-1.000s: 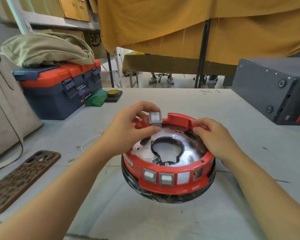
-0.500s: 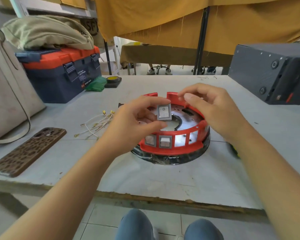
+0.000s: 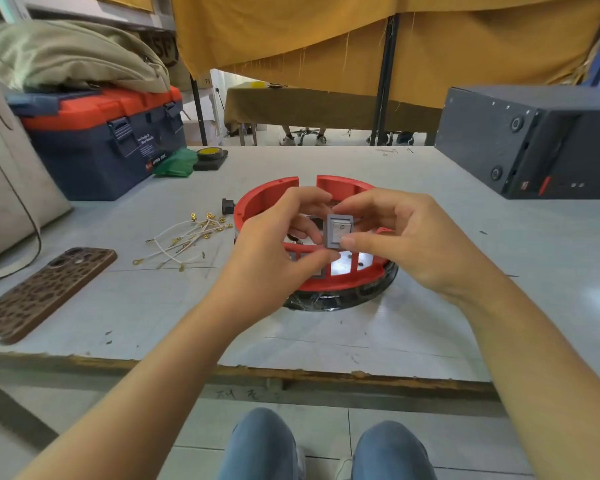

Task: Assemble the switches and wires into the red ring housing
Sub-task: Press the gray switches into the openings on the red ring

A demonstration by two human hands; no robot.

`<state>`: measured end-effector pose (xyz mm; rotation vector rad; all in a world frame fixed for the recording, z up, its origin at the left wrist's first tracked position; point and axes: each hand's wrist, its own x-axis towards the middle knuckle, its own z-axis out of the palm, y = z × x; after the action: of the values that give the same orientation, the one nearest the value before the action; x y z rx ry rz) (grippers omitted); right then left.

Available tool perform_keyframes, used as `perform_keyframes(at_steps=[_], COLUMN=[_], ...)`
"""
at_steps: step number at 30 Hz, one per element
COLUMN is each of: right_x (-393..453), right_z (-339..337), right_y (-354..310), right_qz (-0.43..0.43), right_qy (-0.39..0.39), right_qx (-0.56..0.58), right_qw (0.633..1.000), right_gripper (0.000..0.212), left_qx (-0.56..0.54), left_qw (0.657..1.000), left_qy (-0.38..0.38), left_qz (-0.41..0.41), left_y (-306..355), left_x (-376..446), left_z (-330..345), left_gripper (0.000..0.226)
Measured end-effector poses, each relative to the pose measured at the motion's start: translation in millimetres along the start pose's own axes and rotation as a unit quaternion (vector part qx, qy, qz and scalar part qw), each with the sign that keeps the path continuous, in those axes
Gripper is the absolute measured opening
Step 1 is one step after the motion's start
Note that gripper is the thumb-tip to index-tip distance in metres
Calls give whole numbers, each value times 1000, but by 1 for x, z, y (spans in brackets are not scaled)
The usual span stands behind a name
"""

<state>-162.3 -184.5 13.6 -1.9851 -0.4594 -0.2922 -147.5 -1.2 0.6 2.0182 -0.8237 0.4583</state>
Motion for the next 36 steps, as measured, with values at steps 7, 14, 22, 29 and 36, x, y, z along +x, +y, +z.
perform_keyframes(at_steps=[7,14,22,29,36], right_x=[-4,-20,-28,-29,-24], right_z=[-9,-15,-6,4,9], right_y=[5,10,12,9,9], right_qz=[19,18,-6,-55,-78], right_qy=[17,9,-16,2,5], right_qx=[11,32,-47,-172,-214], right_qw=[1000,999,999,984,974], right_gripper=[26,25,25,22,18], left_qx=[78,89,49,100,143], left_qw=[995,992,990,992,986], left_qy=[-56,-84,-130,-81,-73], left_qz=[-3,7,-9,2,30], left_y=[-13,-24,-25,-22,-21], left_x=[-3,-4,5,-3,-3], left_z=[-9,-8,-11,0,5], left_gripper=[37,23,28,41,51])
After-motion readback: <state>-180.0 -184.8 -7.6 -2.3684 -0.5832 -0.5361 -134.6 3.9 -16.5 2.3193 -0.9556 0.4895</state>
